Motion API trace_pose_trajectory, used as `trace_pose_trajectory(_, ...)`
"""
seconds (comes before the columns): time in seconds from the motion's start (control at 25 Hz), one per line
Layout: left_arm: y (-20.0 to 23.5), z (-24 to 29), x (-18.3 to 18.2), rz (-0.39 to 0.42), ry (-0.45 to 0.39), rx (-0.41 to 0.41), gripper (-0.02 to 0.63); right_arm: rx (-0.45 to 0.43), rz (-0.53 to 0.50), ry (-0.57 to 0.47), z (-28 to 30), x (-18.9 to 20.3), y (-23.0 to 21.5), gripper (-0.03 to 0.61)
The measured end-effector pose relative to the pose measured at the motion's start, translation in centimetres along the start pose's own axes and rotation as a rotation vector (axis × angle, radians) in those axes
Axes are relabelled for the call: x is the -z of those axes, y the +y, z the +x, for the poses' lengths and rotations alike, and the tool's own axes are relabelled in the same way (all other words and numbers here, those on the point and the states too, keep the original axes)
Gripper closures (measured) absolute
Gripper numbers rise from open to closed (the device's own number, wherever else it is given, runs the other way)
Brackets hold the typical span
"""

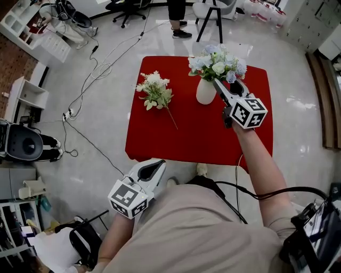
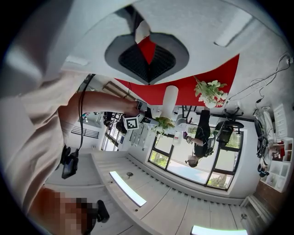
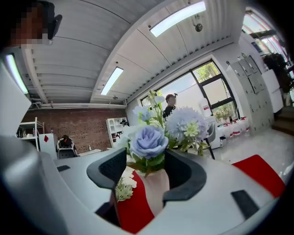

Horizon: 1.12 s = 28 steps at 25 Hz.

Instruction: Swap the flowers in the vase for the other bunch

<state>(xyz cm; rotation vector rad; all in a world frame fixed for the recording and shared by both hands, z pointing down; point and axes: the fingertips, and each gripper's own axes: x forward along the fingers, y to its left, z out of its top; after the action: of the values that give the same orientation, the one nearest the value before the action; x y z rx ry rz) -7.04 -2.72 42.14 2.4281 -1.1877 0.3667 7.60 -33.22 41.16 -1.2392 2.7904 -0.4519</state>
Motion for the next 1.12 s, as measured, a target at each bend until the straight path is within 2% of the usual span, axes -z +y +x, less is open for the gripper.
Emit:
trace_pose_trajectory(0.76,0.1,-4.6,2.6,0.002,-0.020,0.043,0.607,0.097,0.019,0.075,-2.5,3.5,2.0,0.314)
trace_pose_trajectory(1.12,-0.5,-5.8,4.0,0.016,-0.012,0.094,0.607,0.158,-0.012,0.123,-7.1,6.6,3.8,0.330)
